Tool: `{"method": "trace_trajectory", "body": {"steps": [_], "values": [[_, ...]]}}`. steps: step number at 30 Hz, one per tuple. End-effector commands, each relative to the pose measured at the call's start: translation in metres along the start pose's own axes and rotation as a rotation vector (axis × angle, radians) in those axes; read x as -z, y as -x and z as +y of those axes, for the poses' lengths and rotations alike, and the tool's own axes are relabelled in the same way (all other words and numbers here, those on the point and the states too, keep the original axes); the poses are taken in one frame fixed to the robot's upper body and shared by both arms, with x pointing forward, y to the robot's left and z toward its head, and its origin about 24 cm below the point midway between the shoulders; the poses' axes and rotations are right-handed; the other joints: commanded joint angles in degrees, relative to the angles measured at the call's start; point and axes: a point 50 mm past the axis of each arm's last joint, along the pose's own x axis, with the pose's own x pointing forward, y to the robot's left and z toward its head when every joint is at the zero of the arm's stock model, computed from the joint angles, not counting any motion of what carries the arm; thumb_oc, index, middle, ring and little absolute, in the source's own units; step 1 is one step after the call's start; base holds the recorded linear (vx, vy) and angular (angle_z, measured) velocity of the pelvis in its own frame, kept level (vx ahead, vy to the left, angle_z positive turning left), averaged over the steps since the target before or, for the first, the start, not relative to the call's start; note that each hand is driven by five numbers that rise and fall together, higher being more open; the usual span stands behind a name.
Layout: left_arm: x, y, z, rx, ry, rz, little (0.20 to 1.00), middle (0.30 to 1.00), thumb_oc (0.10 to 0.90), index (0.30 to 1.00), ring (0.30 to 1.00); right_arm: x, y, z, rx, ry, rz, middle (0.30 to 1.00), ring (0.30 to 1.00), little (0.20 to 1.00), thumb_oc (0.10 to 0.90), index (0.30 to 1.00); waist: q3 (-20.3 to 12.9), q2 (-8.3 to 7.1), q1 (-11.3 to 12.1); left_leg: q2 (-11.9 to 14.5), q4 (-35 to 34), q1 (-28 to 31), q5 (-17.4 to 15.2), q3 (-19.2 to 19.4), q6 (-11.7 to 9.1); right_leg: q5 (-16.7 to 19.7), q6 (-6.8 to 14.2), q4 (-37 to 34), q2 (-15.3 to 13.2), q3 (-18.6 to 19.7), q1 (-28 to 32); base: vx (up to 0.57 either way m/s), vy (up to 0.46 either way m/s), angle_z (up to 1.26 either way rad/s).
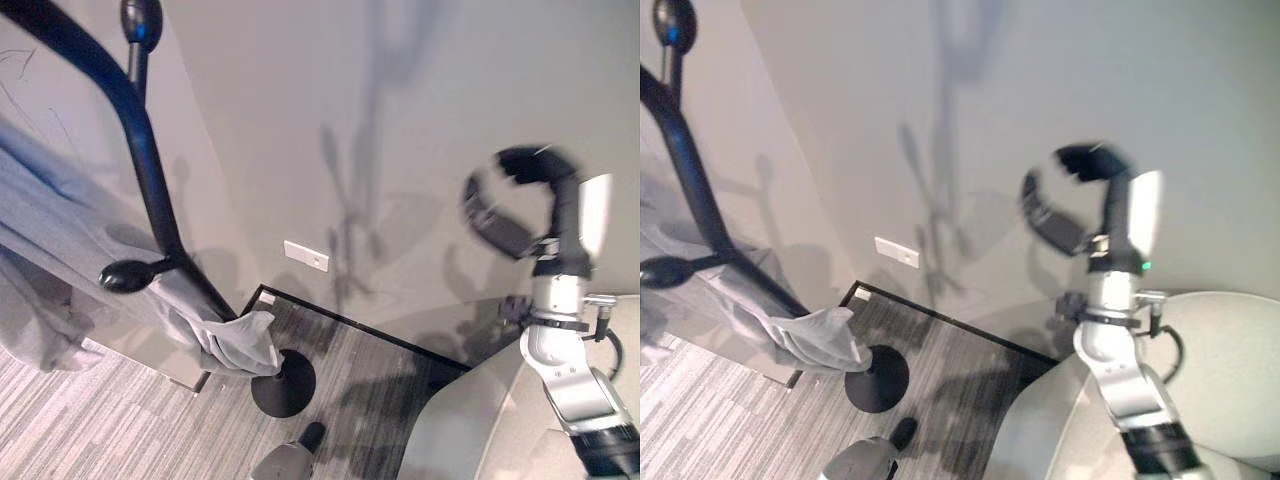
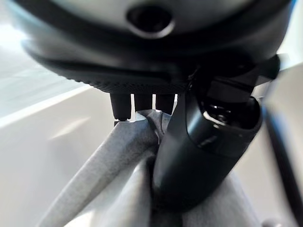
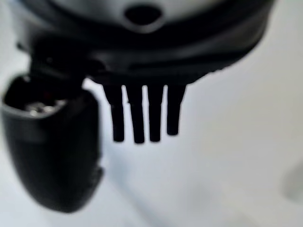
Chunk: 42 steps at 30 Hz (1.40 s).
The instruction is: Hang the clothes on the sofa on the clothes rack.
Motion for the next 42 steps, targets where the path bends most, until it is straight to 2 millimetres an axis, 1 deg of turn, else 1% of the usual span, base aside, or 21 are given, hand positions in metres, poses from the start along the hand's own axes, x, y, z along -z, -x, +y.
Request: {"method": "trace_trajectory", "body": {"steps": [1,2,3,6,10,12,13,14,15,17,21,24,25,28,31,32,35,37,38,40,42], "values": [[0.022,-0.012,0.005,-0.02,-0.055,0.016,0.3,0.3,0.4,0.3,0.3,-0.019,-0.04,-0.032,-0.124,-0.125,-0.112,0.9,0.9,0.9,0.8,0.9,-8.2,0.9,-0.6,7.0,-11.9,2.7,7.0,2.5,-3.9,1.6,4.8,-0.3,-1.9,0.1,-3.1,-0.11,-0.152,0.1],[0.019,-0.012,0.004,-0.006,-0.041,0.003,0.3,0.3,0.4,0.3,0.3,-0.022,-0.04,-0.034,-0.187,-0.128,-0.121,0.9,0.9,0.9,0.8,0.9,-7.9,1.18,-0.7,7.2,-12.0,2.4,7.4,2.5,-4.2,1.6,4.8,-0.3,-1.8,0.0,-3.4,-0.16,-0.147,0.25],[0.011,-0.009,0.001,0.04,-0.015,-0.039,0.3,0.3,0.4,0.3,0.3,-0.032,-0.038,-0.038,-0.36,-0.143,-0.145,0.9,0.9,0.9,0.8,0.9,-7.3,2.12,-0.9,8.1,-12.3,1.1,8.5,2.3,-5.1,1.6,4.8,-0.3,-1.4,-0.3,-4.0,-0.16,-0.057,0.23],[0.005,-0.005,-0.001,0.076,0.003,-0.056,0.3,0.3,0.4,0.3,0.3,-0.033,-0.034,-0.026,-0.433,-0.218,-0.145,0.9,0.9,0.9,0.8,0.9,-7.2,3.47,-1.0,8.9,-12.7,0.1,9.5,2.2,-5.4,2.0,4.8,-0.3,-1.0,-0.6,-4.8,-0.08,-0.046,0.19],[-0.001,-0.001,-0.001,0.071,0.011,-0.068,0.3,0.3,0.4,0.3,0.3,-0.024,-0.022,0.009,-0.466,-0.356,-0.115,0.9,0.9,0.9,0.8,0.9,-7.0,5.11,-0.3,9.3,-12.6,-0.5,10.1,1.9,-5.7,1.7,4.5,-0.3,-0.6,-0.4,-5.3,-0.04,-0.029,-0.06],[-0.002,-0.001,0.0,0.067,0.006,-0.07,0.3,0.3,0.4,0.3,0.3,-0.023,-0.019,0.019,-0.475,-0.368,-0.114,0.9,0.9,0.9,0.8,0.9,-6.8,5.21,-0.1,9.3,-12.5,-0.5,10.2,1.7,-5.8,1.8,4.4,-0.3,-0.7,-0.2,-5.3,-0.01,-0.009,-0.02],[-0.003,-0.002,0.0,0.045,0.004,-0.077,0.3,0.3,0.4,0.3,0.3,-0.026,-0.011,0.037,-0.529,-0.415,-0.119,0.9,0.9,0.9,0.8,0.9,-6.5,5.43,0.0,8.9,-12.1,0.2,9.3,1.2,-5.7,1.9,4.3,-0.3,-0.9,0.4,-5.3,0.0,0.0,0.0],[-0.003,-0.002,0.0,0.045,0.002,-0.078,0.3,0.3,0.4,0.3,0.3,-0.027,-0.012,0.038,-0.53,-0.416,-0.12,0.9,0.9,0.9,0.8,0.9,-6.5,5.38,-0.1,8.9,-12.1,0.2,9.4,1.3,-5.6,2.0,4.4,-0.3,-0.9,0.4,-5.3,0.0,0.0,0.0],[-0.005,-0.005,0.0,0.024,0.018,-0.086,0.3,0.3,0.4,0.3,0.3,-0.034,-0.005,0.053,-0.601,-0.445,-0.144,0.9,0.9,0.9,0.8,0.9,-6.2,4.98,-0.2,8.2,-9.7,1.4,6.1,2.1,-4.8,1.9,4.3,-0.3,-2.0,0.5,-5.2,0.0,0.0,0.0],[-0.009,-0.011,0.0,-0.011,0.025,-0.112,0.3,0.3,0.4,0.3,0.3,-0.042,-0.001,0.063,-0.662,-0.446,-0.177,0.9,0.9,0.9,0.8,0.9,-6.2,5.01,-0.7,7.8,-7.4,1.7,3.8,3.9,-3.6,1.8,4.6,-0.3,-2.8,0.7,-5.7,-0.02,0.029,-0.01],[-0.013,-0.018,0.002,-0.048,0.021,-0.143,0.3,0.3,0.4,0.3,0.3,-0.055,0.006,0.075,-0.752,-0.419,-0.244,0.9,0.9,0.9,0.8,0.9,-7.1,5.38,-1.5,6.8,-6.8,1.8,4.0,4.8,-3.2,2.9,4.9,-0.3,-3.3,1.2,-6.4,0.01,0.02,-0.09],[-0.016,-0.022,0.003,-0.069,0.029,-0.16,0.3,0.3,0.4,0.3,0.3,-0.057,0.008,0.081,-0.778,-0.433,-0.248,0.9,0.9,0.9,0.8,0.9,-7.6,5.65,-2.0,6.8,-7.8,2.7,4.2,5.2,-3.1,3.1,5.1,-0.3,-3.4,1.2,-6.2,0.03,0.009,-0.08],[-0.021,-0.024,0.004,-0.094,0.056,-0.171,0.3,0.3,0.4,0.3,0.3,-0.059,0.011,0.089,-0.8,-0.441,-0.251,0.9,0.9,0.9,0.8,0.9,-8.0,6.08,-2.3,7.0,-8.5,3.2,4.4,5.4,-3.1,3.0,5.1,-0.3,-3.4,1.6,-6.0,0.05,0.02,0.01],[-0.029,-0.032,0.009,-0.137,0.072,-0.212,0.3,0.3,0.4,0.3,0.3,-0.079,0.017,0.11,-0.867,-0.48,-0.327,0.9,0.9,0.9,0.8,0.9,-8.6,6.97,-2.2,7.7,-10.0,4.1,5.1,6.7,-3.1,2.8,4.9,-0.3,-3.2,2.7,-5.9,0.05,0.013,-0.15],[-0.031,-0.035,0.01,-0.148,0.077,-0.226,0.3,0.3,0.4,0.3,0.3,-0.09,0.017,0.12,-0.898,-0.521,-0.358,0.9,0.9,0.9,0.8,0.9,-8.5,7.12,-1.9,8.0,-9.9,4.3,5.0,7.0,-3.1,2.7,4.8,-0.3,-3.0,3.4,-5.9,0.0,-0.009,-0.16],[-0.033,-0.036,0.01,-0.153,0.088,-0.23,0.3,0.3,0.4,0.3,0.3,-0.101,0.021,0.133,-0.949,-0.575,-0.38,0.9,0.9,0.9,0.8,0.9,-8.4,7.51,-1.5,8.1,-9.7,4.4,4.9,7.2,-3.0,2.6,4.8,-0.3,-3.0,3.8,-5.8,0.0,-0.001,-0.04],[-0.033,-0.035,0.011,-0.159,0.098,-0.225,0.3,0.3,0.4,0.3,0.3,-0.119,0.025,0.148,-1.041,-0.677,-0.41,0.9,0.9,0.9,0.8,0.9,-8.3,7.68,-0.8,8.2,-9.6,4.6,4.9,7.4,-2.9,2.6,4.7,-0.3,-3.0,4.5,-5.7,-0.01,0.001,-0.08],[-0.033,-0.035,0.012,-0.159,0.096,-0.225,0.3,0.3,0.4,0.3,0.3,-0.119,0.025,0.148,-1.043,-0.678,-0.411,0.9,0.9,0.9,0.8,0.9,-8.2,7.66,-0.8,8.2,-9.6,4.6,4.9,7.4,-2.9,2.6,4.7,-0.3,-3.0,4.5,-5.7,-0.01,-0.003,-0.09],[-0.034,-0.033,0.011,-0.144,0.118,-0.216,0.3,0.3,0.4,0.3,0.3,-0.129,0.027,0.149,-1.096,-0.719,-0.446,0.9,0.9,0.9,0.8,0.9,-8.3,7.59,-0.4,8.1,-9.5,4.7,4.9,7.5,-2.9,2.6,4.7,-0.3,-3.0,4.6,-5.6,-0.01,-0.005,-0.04],[-0.033,-0.03,0.012,-0.141,0.143,-0.191,0.3,0.3,0.4,0.3,0.3,-0.134,0.026,0.145,-1.125,-0.749,-0.458,0.9,0.9,0.9,0.8,0.9,-8.4,7.58,-0.4,8.0,-9.4,4.8,4.8,7.5,-2.9,2.5,4.7,-0.3,-3.0,4.7,-5.6,0.0,0.0,0.0],[-0.034,-0.029,0.013,-0.141,0.158,-0.18,0.3,0.3,0.4,0.3,0.3,-0.133,0.025,0.142,-1.131,-0.767,-0.452,0.9,0.9,0.9,0.8,0.9,-8.4,7.69,-0.5,8.0,-9.3,4.9,4.8,7.5,-2.9,2.4,4.7,-0.3,-3.0,4.7,-5.5,0.0,0.0,0.0]]}}
